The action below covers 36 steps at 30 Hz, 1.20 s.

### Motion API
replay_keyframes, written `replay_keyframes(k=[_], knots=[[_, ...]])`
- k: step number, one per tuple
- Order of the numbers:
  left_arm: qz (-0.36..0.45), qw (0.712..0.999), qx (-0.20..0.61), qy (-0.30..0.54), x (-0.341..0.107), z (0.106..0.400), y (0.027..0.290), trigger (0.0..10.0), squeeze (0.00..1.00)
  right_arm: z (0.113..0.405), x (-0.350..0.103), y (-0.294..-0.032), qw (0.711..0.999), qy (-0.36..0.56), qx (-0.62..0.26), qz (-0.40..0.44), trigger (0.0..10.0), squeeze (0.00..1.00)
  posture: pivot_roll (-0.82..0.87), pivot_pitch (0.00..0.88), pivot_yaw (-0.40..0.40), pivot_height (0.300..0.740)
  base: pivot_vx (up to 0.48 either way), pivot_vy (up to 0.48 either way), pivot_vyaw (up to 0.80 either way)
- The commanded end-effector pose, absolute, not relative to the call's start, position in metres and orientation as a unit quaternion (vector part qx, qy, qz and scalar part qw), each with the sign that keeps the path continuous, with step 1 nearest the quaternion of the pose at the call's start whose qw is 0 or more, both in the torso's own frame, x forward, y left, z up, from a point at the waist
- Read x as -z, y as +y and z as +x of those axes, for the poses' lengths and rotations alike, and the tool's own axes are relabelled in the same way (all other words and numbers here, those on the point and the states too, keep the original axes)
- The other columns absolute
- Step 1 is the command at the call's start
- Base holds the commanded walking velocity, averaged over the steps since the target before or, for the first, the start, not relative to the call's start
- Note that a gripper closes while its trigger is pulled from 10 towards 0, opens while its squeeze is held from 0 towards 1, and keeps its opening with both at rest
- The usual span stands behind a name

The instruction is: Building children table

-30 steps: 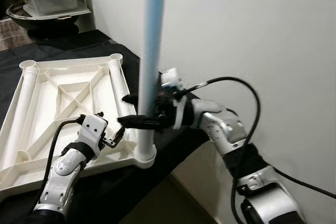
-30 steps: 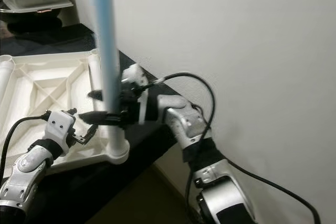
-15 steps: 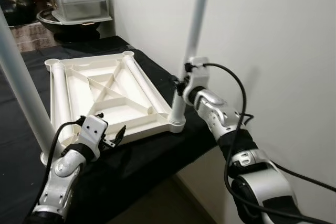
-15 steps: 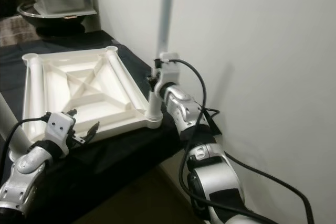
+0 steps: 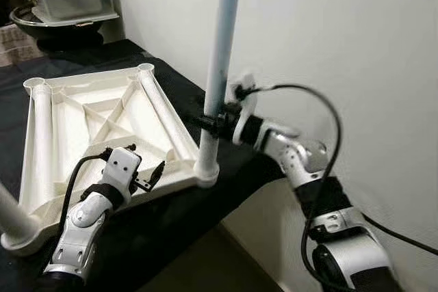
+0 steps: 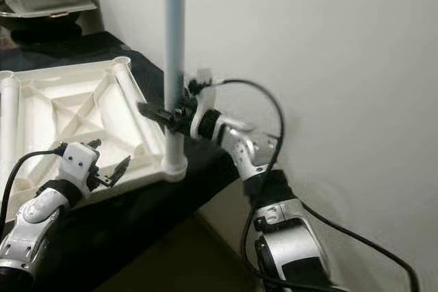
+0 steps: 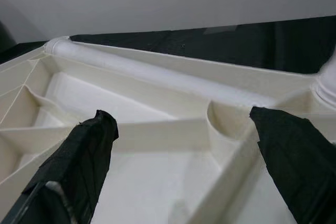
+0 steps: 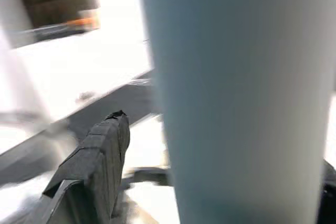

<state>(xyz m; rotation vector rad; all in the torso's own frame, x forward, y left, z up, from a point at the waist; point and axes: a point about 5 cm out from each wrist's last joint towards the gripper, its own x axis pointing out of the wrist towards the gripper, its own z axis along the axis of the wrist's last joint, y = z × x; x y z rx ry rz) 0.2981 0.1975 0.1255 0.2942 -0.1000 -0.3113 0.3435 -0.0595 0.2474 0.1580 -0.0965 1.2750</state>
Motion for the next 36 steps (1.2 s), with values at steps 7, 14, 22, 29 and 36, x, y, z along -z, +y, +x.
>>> replay_keyframes(k=[7,14,22,29,36], knots=[[0.15,0.976,0.149,-0.047,-0.124,0.297,0.2,10.0,0.0,0.312,-0.247,-0.036,0.673,-0.063,-0.733,0.069,10.0,0.0,0.05,0.0,-0.137,0.74,0.0,0.0,0.0],[0.152,0.976,0.146,-0.046,-0.124,0.294,0.202,10.0,0.0,0.343,-0.204,-0.022,0.814,0.058,-0.577,0.011,0.0,0.0,0.05,0.0,-0.138,0.74,0.0,0.0,0.0],[0.15,0.976,0.152,-0.046,-0.123,0.297,0.198,10.0,0.0,0.39,-0.163,-0.083,0.969,0.172,-0.165,0.067,0.0,0.0,0.03,0.0,-0.123,0.74,0.0,0.0,0.0],[0.149,0.974,0.163,-0.045,-0.123,0.298,0.194,10.0,0.0,0.37,-0.208,-0.049,0.929,0.067,-0.309,0.194,10.0,0.0,0.02,0.0,-0.107,0.74,0.0,0.0,0.0],[0.149,0.975,0.16,-0.046,-0.124,0.299,0.195,10.0,0.0,0.36,-0.242,-0.048,0.883,-0.022,-0.42,0.21,10.0,0.15,0.03,0.0,-0.119,0.74,0.0,0.0,0.0]])
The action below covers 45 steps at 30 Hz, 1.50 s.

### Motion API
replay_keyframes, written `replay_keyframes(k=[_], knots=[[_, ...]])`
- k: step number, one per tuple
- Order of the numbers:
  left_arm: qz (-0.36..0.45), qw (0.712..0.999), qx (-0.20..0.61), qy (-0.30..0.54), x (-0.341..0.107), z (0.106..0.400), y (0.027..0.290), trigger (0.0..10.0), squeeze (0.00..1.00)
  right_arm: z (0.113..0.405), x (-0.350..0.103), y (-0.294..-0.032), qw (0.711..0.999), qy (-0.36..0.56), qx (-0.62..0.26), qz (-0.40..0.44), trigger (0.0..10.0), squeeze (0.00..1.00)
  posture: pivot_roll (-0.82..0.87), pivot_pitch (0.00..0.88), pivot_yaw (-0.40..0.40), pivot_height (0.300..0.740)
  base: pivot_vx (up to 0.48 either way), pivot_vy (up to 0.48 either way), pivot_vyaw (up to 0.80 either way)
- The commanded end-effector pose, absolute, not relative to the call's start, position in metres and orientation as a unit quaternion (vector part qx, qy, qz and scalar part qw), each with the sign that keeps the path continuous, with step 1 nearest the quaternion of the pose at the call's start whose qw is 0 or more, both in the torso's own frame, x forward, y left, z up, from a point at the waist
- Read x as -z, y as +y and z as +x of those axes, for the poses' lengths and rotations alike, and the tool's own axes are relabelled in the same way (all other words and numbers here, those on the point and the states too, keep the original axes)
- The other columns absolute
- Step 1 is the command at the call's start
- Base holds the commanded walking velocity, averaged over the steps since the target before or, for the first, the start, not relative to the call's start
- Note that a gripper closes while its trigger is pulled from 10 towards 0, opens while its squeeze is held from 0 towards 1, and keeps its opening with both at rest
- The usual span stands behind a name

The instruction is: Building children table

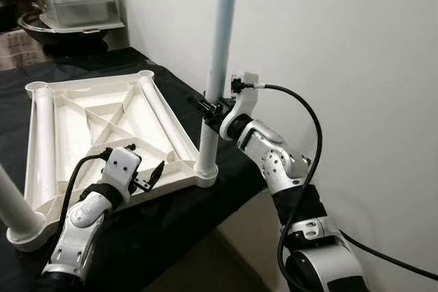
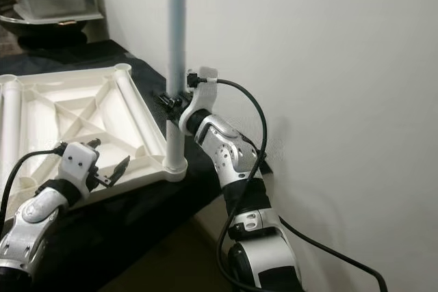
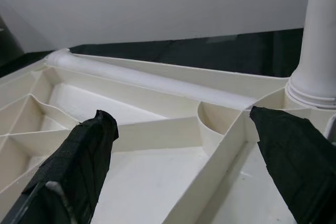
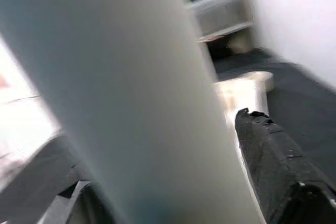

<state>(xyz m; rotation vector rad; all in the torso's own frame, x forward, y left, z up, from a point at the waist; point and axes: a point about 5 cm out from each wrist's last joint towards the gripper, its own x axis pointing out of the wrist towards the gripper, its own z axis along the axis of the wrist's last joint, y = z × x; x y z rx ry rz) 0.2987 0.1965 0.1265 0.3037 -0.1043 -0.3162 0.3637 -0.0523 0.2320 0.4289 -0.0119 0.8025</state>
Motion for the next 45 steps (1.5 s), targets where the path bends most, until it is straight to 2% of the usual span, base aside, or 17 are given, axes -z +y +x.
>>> replay_keyframes(k=[1,10,11,13,14,16,17,19,20,27,28,31,32,33,38,39,45], knots=[[0.148,0.975,0.159,-0.046,-0.123,0.298,0.195,10.0,0.0,0.356,-0.249,-0.046,0.858,-0.03,-0.471,0.201,10.0,0.0,0.03,0.0,-0.121,0.74,0.0,0.0,0.0],[0.148,0.976,0.155,-0.046,-0.123,0.297,0.197,10.0,0.0,0.311,-0.25,-0.051,0.715,-0.054,-0.69,0.096,10.0,0.0,0.04,0.0,-0.129,0.74,0.0,0.0,0.0],[0.148,0.976,0.154,-0.046,-0.123,0.296,0.197,10.0,0.0,0.302,-0.241,-0.049,0.694,-0.043,-0.715,0.071,4.0,0.0,0.04,0.0,-0.127,0.74,0.0,0.0,0.0],[0.148,0.976,0.154,-0.046,-0.123,0.296,0.198,10.0,0.0,0.296,-0.235,-0.048,0.683,-0.034,-0.727,0.06,4.0,0.0,0.04,0.0,-0.127,0.74,0.0,0.0,0.0],[0.148,0.976,0.154,-0.045,-0.123,0.296,0.198,10.0,0.0,0.296,-0.224,-0.046,0.691,-0.01,-0.721,0.046,0.0,0.0,0.04,0.0,-0.127,0.74,0.0,0.0,0.0],[0.148,0.976,0.154,-0.045,-0.123,0.296,0.198,10.0,0.0,0.296,-0.224,-0.046,0.691,-0.01,-0.721,0.046,0.0,0.0,0.04,0.0,-0.127,0.74,0.0,0.0,0.0],[0.148,0.976,0.155,-0.045,-0.123,0.296,0.198,10.0,0.0,0.307,-0.21,-0.042,0.731,0.031,-0.681,0.028,0.0,0.0,0.04,0.0,-0.121,0.74,0.0,0.0,0.0],[0.149,0.975,0.156,-0.045,-0.123,0.297,0.197,10.0,0.0,0.359,-0.176,-0.051,0.896,0.138,-0.422,0.025,0.0,0.0,0.03,0.0,-0.117,0.74,0.0,0.0,0.0],[0.149,0.975,0.157,-0.044,-0.123,0.297,0.197,10.0,0.0,0.371,-0.164,-0.059,0.932,0.171,-0.317,0.024,0.0,0.0,0.03,0.0,-0.117,0.74,0.0,0.0,0.0],[0.149,0.975,0.159,-0.045,-0.123,0.297,0.196,10.0,0.0,0.369,-0.128,-0.105,0.969,0.224,-0.079,0.069,0.0,0.0,0.03,0.0,-0.113,0.74,0.0,0.0,0.0],[0.149,0.975,0.16,-0.044,-0.123,0.297,0.196,10.0,0.0,0.364,-0.131,-0.095,0.968,0.209,-0.12,0.073,10.0,0.0,0.03,0.0,-0.109,0.74,0.0,0.0,0.0],[0.149,0.975,0.16,-0.043,-0.123,0.297,0.197,10.0,0.0,0.358,-0.141,-0.08,0.962,0.183,-0.177,0.097,10.0,0.0,0.02,0.0,-0.106,0.74,0.0,0.0,0.0],[0.149,0.975,0.161,-0.043,-0.123,0.297,0.197,10.0,0.0,0.354,-0.156,-0.071,0.956,0.136,-0.225,0.13,10.0,0.31,0.02,0.0,-0.102,0.74,0.0,0.0,0.0],[0.149,0.975,0.162,-0.042,-0.123,0.298,0.196,10.0,0.0,0.351,-0.169,-0.063,0.943,0.103,-0.279,0.153,10.0,1.0,0.02,0.0,-0.102,0.74,0.0,0.0,0.0],[0.148,0.974,0.164,-0.044,-0.124,0.3,0.194,10.0,0.0,0.347,-0.198,-0.05,0.893,0.056,-0.403,0.19,10.0,0.96,0.02,0.0,-0.107,0.74,0.0,0.0,0.0],[0.148,0.974,0.164,-0.045,-0.124,0.3,0.194,10.0,0.0,0.343,-0.212,-0.049,0.863,0.032,-0.469,0.187,10.0,0.0,0.02,0.0,-0.107,0.74,0.0,0.0,0.0],[0.149,0.975,0.161,-0.046,-0.124,0.299,0.196,10.0,0.0,0.325,-0.232,-0.054,0.777,-0.014,-0.618,0.114,10.0,0.0,0.03,0.0,-0.114,0.74,0.0,0.0,0.0]])
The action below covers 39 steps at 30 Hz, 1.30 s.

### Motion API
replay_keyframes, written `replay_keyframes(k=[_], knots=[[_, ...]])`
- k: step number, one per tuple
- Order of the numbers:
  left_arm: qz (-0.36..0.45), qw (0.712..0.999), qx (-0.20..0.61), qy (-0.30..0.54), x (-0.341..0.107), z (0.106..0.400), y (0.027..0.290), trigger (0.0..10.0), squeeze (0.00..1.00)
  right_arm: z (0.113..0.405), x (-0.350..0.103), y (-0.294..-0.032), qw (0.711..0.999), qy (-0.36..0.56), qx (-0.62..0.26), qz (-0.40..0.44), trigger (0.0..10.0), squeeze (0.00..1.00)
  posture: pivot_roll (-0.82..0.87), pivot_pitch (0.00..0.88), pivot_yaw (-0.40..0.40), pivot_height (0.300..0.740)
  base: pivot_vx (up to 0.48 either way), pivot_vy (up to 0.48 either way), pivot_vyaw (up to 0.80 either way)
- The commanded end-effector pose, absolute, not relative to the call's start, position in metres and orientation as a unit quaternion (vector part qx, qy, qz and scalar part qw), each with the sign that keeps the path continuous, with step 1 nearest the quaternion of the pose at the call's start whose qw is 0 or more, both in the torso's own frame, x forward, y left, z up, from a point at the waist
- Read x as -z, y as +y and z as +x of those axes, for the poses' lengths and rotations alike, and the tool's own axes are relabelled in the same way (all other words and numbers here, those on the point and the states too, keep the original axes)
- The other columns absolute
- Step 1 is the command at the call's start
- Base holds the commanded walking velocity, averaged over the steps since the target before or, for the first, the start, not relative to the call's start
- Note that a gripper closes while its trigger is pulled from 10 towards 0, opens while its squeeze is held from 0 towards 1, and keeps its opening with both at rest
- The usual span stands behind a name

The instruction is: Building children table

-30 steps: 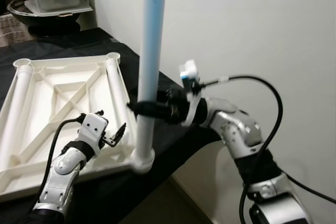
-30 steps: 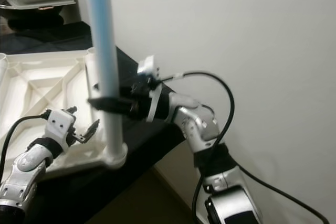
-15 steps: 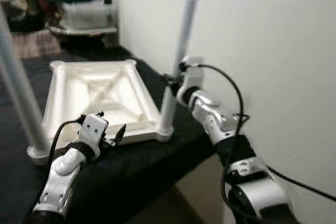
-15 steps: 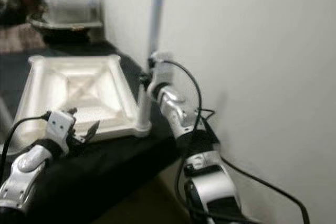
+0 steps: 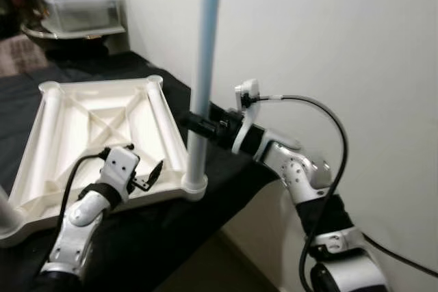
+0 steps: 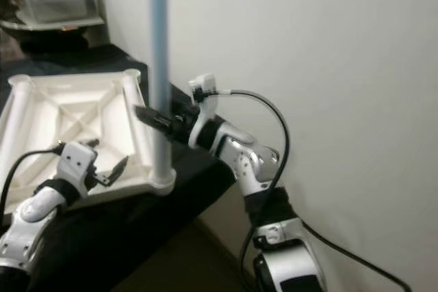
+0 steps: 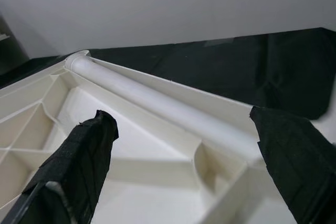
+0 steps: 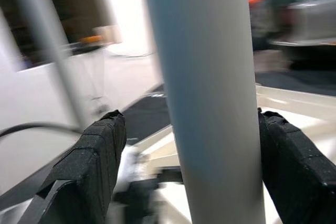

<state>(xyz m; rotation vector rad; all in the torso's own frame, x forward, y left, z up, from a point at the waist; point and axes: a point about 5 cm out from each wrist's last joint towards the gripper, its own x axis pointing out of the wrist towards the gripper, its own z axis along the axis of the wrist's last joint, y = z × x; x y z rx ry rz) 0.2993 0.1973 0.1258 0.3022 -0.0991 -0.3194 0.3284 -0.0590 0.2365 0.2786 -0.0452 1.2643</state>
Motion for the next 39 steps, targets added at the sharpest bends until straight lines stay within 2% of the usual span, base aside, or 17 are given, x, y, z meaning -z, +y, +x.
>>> replay_keyframes(k=[1,10,13,15,16,21,22,23,25,26,27,28,30,31,32,36,39], knots=[[0.149,0.975,0.161,-0.046,-0.124,0.299,0.196,10.0,0.0,0.325,-0.232,-0.054,0.777,-0.014,-0.618,0.114,10.0,0.0,0.03,0.0,-0.114,0.74,0.0,0.0,0.0],[0.15,0.975,0.155,-0.047,-0.125,0.297,0.198,10.0,0.0,0.348,-0.198,-0.031,0.797,0.052,-0.601,0.031,10.0,0.0,0.07,0.0,-0.145,0.74,0.0,0.0,0.0],[0.15,0.976,0.152,-0.047,-0.124,0.296,0.199,10.0,0.0,0.36,-0.19,-0.022,0.827,0.08,-0.556,0.013,10.0,0.0,0.07,0.0,-0.15,0.74,0.0,0.0,0.0],[0.15,0.976,0.152,-0.047,-0.124,0.296,0.198,10.0,0.0,0.361,-0.191,-0.023,0.83,0.079,-0.552,0.02,10.0,0.0,0.07,0.0,-0.15,0.74,0.0,0.0,0.0],[0.15,0.976,0.151,-0.047,-0.124,0.296,0.198,10.0,0.0,0.36,-0.192,-0.026,0.823,0.073,-0.562,0.032,0.0,0.0,0.07,0.0,-0.151,0.74,0.0,0.0,0.0],[0.149,0.976,0.151,-0.048,-0.124,0.296,0.198,10.0,0.0,0.361,-0.194,-0.032,0.815,0.063,-0.575,0.041,0.0,0.0,0.06,0.0,-0.148,0.74,0.0,0.0,0.0],[0.149,0.976,0.15,-0.047,-0.124,0.296,0.199,10.0,0.0,0.37,-0.19,-0.04,0.849,0.077,-0.522,0.02,0.0,0.0,0.06,0.0,-0.148,0.74,0.0,0.0,0.0],[0.149,0.976,0.15,-0.046,-0.123,0.296,0.199,10.0,0.0,0.383,-0.184,-0.051,0.902,0.098,-0.421,-0.001,0.0,0.0,0.05,0.0,-0.147,0.74,0.0,0.0,0.0],[0.149,0.976,0.15,-0.046,-0.123,0.296,0.199,10.0,0.0,0.383,-0.184,-0.051,0.902,0.098,-0.421,-0.001,0.0,0.0,0.05,0.0,-0.147,0.74,0.0,0.0,0.0],[0.147,0.977,0.15,-0.046,-0.122,0.296,0.198,10.0,0.0,0.397,-0.17,-0.08,0.963,0.134,-0.232,0.017,0.0,0.0,0.04,0.0,-0.14,0.74,0.0,0.0,0.0],[0.147,0.977,0.15,-0.046,-0.122,0.296,0.198,10.0,0.0,0.397,-0.17,-0.08,0.963,0.134,-0.232,0.017,0.0,0.0,0.04,0.0,-0.14,0.74,0.0,0.0,0.0],[0.145,0.976,0.155,-0.045,-0.121,0.297,0.192,10.0,0.0,0.39,-0.134,-0.104,0.978,0.201,-0.037,0.038,4.5,0.0,0.04,0.0,-0.129,0.74,0.0,0.0,0.0],[0.144,0.976,0.157,-0.046,-0.121,0.297,0.191,10.0,0.0,0.385,-0.124,-0.105,0.976,0.215,-0.014,0.044,4.5,0.0,0.04,0.0,-0.129,0.74,0.0,0.0,0.0],[0.144,0.976,0.159,-0.046,-0.121,0.298,0.19,10.0,0.0,0.381,-0.122,-0.089,0.975,0.208,-0.058,0.045,10.0,0.0,0.04,0.0,-0.129,0.74,0.0,0.0,0.0],[0.144,0.976,0.159,-0.046,-0.121,0.298,0.19,10.0,0.0,0.381,-0.122,-0.089,0.975,0.208,-0.058,0.045,10.0,0.0,0.04,0.0,-0.129,0.74,0.0,0.0,0.0],[0.148,0.975,0.159,-0.045,-0.122,0.299,0.195,10.0,0.0,0.374,-0.143,-0.049,0.967,0.146,-0.193,0.076,10.0,0.0,0.03,0.0,-0.118,0.74,0.0,0.0,0.0],[0.15,0.975,0.158,-0.044,-0.123,0.299,0.197,10.0,0.0,0.375,-0.153,-0.047,0.964,0.116,-0.215,0.104,10.0,0.0,0.04,0.0,-0.122,0.74,0.0,0.0,0.0]])
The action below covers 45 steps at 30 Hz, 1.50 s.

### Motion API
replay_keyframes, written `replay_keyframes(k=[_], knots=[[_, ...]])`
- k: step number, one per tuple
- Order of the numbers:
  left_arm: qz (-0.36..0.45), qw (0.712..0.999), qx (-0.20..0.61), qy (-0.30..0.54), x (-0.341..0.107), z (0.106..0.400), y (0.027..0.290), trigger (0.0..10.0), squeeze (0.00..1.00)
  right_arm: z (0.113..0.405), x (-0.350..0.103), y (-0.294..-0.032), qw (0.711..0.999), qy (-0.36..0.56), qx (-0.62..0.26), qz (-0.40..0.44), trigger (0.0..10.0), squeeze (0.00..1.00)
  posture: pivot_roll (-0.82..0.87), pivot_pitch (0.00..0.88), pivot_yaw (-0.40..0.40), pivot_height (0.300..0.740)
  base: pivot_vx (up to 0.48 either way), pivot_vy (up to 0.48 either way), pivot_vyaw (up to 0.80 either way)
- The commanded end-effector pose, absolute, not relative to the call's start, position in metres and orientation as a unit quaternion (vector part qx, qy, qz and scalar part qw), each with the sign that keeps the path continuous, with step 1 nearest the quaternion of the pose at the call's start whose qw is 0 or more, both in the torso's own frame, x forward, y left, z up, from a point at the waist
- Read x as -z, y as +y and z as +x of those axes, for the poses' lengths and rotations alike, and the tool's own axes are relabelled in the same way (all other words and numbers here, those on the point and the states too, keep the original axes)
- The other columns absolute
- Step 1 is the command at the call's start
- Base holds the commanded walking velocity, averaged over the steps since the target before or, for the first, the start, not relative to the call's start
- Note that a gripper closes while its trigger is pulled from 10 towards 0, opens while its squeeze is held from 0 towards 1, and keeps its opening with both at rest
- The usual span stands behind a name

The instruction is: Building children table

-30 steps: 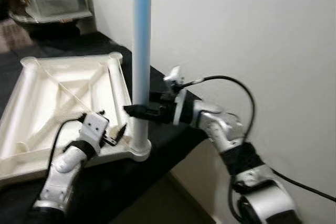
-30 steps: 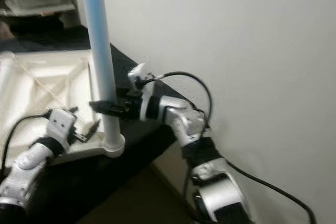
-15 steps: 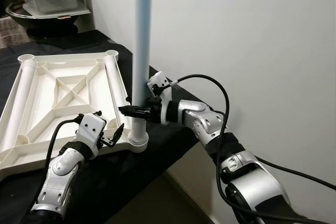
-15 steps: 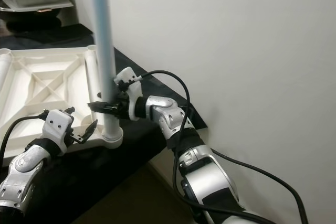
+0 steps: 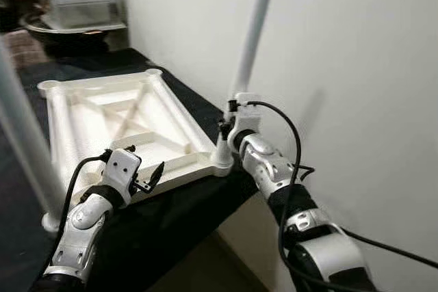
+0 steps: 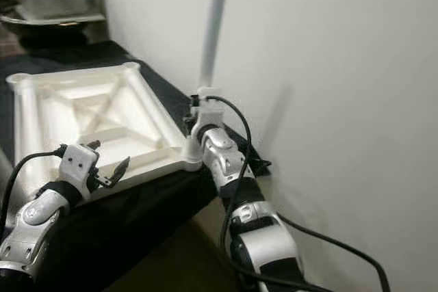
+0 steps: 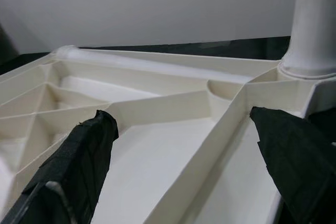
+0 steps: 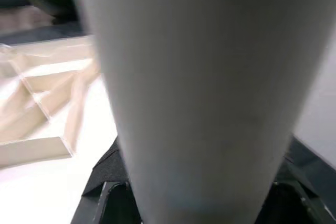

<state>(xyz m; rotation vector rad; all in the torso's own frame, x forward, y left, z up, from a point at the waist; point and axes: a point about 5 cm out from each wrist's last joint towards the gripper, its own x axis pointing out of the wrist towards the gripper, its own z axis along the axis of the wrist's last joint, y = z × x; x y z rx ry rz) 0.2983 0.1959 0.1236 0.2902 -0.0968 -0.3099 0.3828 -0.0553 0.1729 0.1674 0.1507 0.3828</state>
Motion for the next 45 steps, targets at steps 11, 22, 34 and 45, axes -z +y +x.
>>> replay_keyframes(k=[11,22,34,45], knots=[[0.15,0.976,0.152,-0.046,-0.123,0.298,0.197,10.0,0.0,0.36,-0.211,-0.038,0.838,0.021,-0.535,0.11,10.0,0.0,0.05,0.0,-0.136,0.74,0.0,0.0,0.0],[0.154,0.976,0.145,-0.049,-0.126,0.296,0.202,10.0,0.0,0.324,-0.215,-0.005,0.706,-0.02,-0.708,0.012,10.0,0.0,0.08,0.0,-0.152,0.74,0.0,0.0,0.0],[0.153,0.977,0.144,-0.046,-0.124,0.296,0.202,10.0,0.0,0.343,-0.169,-0.007,0.837,0.099,-0.537,-0.016,0.0,0.0,0.05,0.0,-0.141,0.74,0.0,0.0,0.0],[0.151,0.976,0.15,-0.046,-0.123,0.296,0.198,10.0,0.0,0.37,-0.147,-0.06,0.978,0.138,-0.154,0.018,10.0,0.0,0.04,0.0,-0.131,0.74,0.0,0.0,0.0]])
